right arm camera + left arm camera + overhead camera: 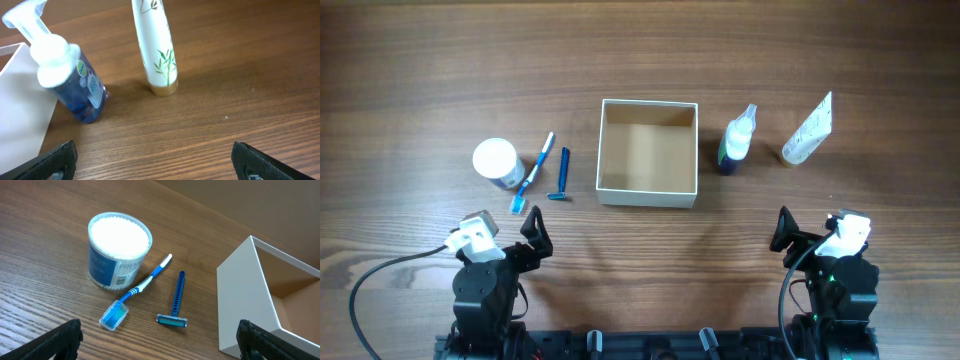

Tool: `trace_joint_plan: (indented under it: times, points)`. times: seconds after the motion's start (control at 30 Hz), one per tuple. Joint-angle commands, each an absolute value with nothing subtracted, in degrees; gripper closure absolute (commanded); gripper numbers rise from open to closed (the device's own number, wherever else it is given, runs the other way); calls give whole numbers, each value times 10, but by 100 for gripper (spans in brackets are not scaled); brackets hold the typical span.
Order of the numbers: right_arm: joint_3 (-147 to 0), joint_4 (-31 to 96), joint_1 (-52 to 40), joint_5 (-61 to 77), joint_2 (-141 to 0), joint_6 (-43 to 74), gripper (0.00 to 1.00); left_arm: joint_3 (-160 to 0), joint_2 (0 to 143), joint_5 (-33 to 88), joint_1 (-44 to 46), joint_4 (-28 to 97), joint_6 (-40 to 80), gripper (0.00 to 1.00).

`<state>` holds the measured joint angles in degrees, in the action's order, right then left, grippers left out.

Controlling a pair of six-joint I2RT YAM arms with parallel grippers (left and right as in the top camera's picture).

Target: Pack container

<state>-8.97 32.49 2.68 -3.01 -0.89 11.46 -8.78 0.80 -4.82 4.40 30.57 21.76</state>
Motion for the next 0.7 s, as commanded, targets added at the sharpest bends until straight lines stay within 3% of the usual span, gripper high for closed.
trace_joint_plan:
  times: [0.0, 0.17, 0.3, 0.4, 0.67]
  points:
    - [-90, 293, 28, 3, -3, 150, 0, -83, 4, -46, 46, 304, 215, 0]
    - [-92, 221, 28, 45, -3, 374, 0, -83, 4, -46, 46, 304, 215, 0]
    - [-119, 106, 28, 121, -12, 307, 0, -83, 4, -46, 46, 303, 215, 0]
    - [-189, 98, 28, 117, -57, 267, 0, -83, 4, -46, 46, 304, 215, 0]
    - [-497, 262, 28, 117, -356, 165, 0, -83, 4, -46, 46, 304, 215, 0]
